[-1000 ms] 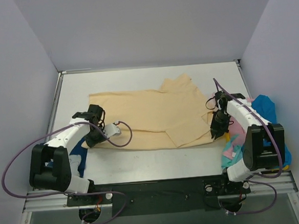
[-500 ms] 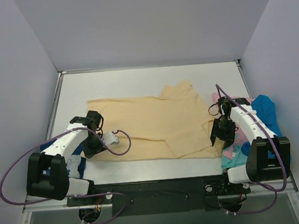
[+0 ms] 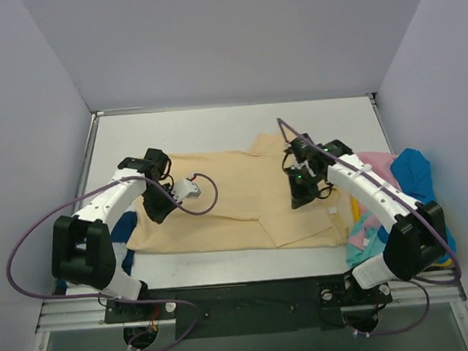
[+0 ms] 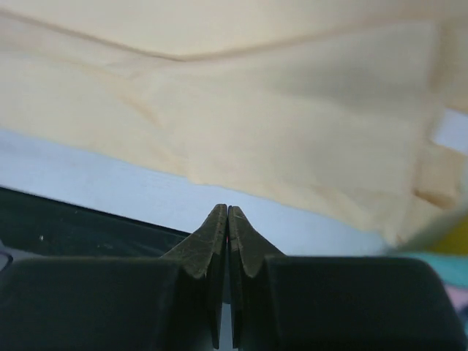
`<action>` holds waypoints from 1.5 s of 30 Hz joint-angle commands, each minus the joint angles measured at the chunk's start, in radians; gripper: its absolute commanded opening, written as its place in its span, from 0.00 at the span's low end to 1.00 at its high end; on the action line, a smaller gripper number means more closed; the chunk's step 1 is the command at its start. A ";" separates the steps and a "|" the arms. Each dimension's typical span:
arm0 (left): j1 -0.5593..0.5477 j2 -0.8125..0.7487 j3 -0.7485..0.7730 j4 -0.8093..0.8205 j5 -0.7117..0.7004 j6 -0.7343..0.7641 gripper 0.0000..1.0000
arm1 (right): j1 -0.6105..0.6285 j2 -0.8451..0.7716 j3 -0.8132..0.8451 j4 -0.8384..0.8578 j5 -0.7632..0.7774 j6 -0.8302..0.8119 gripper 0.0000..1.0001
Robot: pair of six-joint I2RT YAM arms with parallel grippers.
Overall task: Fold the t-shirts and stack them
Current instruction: Fold the flattened tshirt in 1/3 of the way
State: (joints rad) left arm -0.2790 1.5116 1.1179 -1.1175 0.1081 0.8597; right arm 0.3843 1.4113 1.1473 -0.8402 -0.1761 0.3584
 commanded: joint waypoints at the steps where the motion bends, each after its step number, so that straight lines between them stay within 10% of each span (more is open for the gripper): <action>1: 0.021 0.058 0.016 0.071 0.102 -0.085 0.14 | 0.223 0.115 0.054 0.208 -0.259 -0.137 0.00; 10: 0.150 0.162 -0.026 0.257 0.005 -0.183 0.14 | 0.427 0.434 0.170 0.346 -0.342 -0.328 0.00; 33: 0.176 0.214 -0.035 0.300 -0.034 -0.202 0.15 | 0.281 0.656 0.333 0.359 -0.017 -0.315 0.00; 45: 0.176 0.118 0.022 0.214 -0.022 -0.205 0.18 | 0.208 0.336 0.194 0.300 0.088 -0.204 0.00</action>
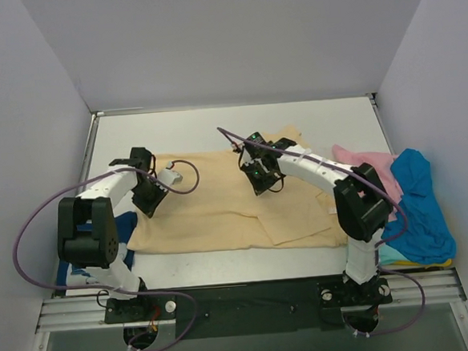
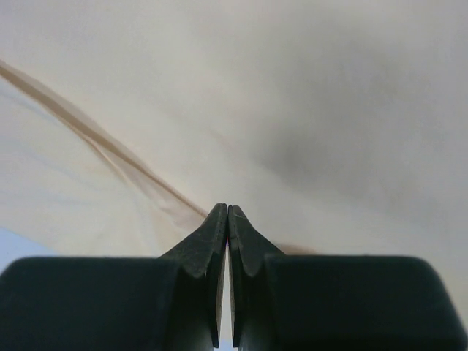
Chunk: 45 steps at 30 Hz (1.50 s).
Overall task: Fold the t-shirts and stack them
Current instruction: Fold the flattened tshirt in 1/3 of the way, then grap the side of the flattened tshirt furthest away from the robot with both arms
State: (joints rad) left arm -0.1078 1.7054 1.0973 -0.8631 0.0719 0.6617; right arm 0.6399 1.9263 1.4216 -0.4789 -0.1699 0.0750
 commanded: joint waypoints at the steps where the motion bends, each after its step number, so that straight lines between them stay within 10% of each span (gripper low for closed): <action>1: 0.005 -0.085 0.036 -0.042 0.016 -0.005 0.17 | -0.060 -0.212 -0.140 -0.069 0.096 0.094 0.00; 15: -0.042 -0.098 -0.030 -0.042 0.054 -0.017 0.18 | -0.250 -0.178 -0.434 -0.139 0.372 0.321 0.00; 27: -0.139 -0.087 -0.070 -0.019 0.036 -0.059 0.18 | -0.364 -0.200 -0.348 -0.158 0.227 0.184 0.00; 30: -0.122 -0.087 0.033 -0.040 0.045 -0.054 0.20 | -0.364 -0.266 -0.264 -0.161 0.112 0.161 0.04; 35: -0.050 -0.021 0.228 -0.042 0.088 -0.085 0.39 | -0.403 -0.259 0.007 -0.165 0.073 0.138 0.39; 45: 0.049 0.348 0.714 -0.085 0.156 -0.177 0.54 | -0.580 0.288 0.665 -0.221 -0.094 0.187 0.63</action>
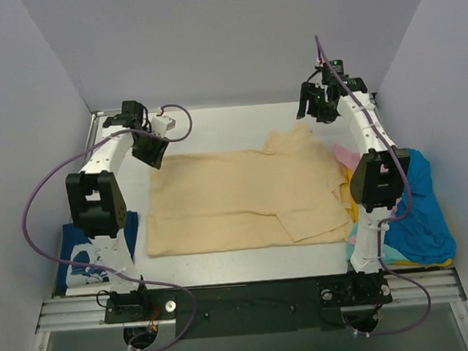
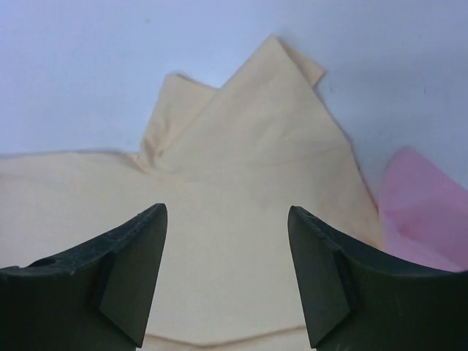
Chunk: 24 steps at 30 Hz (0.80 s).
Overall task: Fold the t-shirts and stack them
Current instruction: Grap the side of the flattened tshirt furthest away from the robot with both arms
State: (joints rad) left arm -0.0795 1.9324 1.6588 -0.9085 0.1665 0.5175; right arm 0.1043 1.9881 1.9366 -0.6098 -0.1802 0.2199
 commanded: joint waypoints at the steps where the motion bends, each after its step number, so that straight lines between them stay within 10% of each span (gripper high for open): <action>1: 0.027 0.173 0.186 -0.082 0.077 -0.024 0.54 | -0.057 0.260 0.230 -0.088 -0.088 0.067 0.65; 12: 0.073 0.473 0.665 -0.262 0.212 0.123 0.55 | -0.091 0.557 0.383 0.114 -0.212 0.176 0.56; 17: 0.073 0.510 0.699 -0.389 0.183 0.355 0.58 | -0.091 0.566 0.361 0.137 -0.248 0.188 0.28; 24: 0.075 0.580 0.726 -0.420 0.056 0.484 0.59 | -0.094 0.522 0.378 0.147 -0.180 0.159 0.46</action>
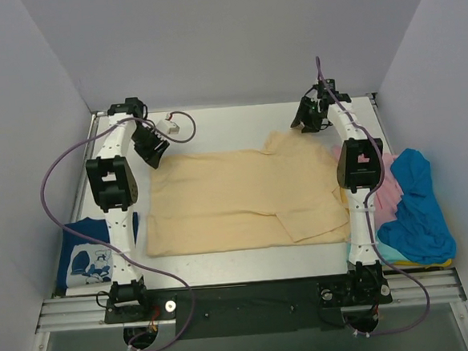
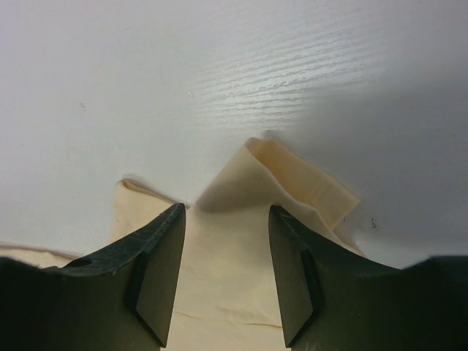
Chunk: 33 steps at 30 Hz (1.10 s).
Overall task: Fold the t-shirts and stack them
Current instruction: Grap the side of the flattened tshirt furthest away from the robot with both arms
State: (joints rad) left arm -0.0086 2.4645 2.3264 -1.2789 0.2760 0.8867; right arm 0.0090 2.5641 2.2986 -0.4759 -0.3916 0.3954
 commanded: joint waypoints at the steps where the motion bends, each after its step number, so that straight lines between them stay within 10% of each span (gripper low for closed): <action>1: 0.004 0.056 0.082 -0.042 -0.051 0.103 0.59 | 0.002 -0.079 0.016 0.020 0.054 -0.023 0.48; 18: 0.004 0.105 0.132 0.033 0.069 -0.067 0.61 | -0.035 0.045 0.015 -0.038 0.056 0.186 0.70; 33: 0.067 0.054 0.159 0.095 0.198 -0.167 0.61 | -0.015 0.059 0.013 0.103 -0.154 0.183 0.36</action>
State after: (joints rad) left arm 0.0483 2.5717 2.4447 -1.2209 0.4076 0.7525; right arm -0.0170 2.6141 2.3215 -0.4030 -0.4740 0.5694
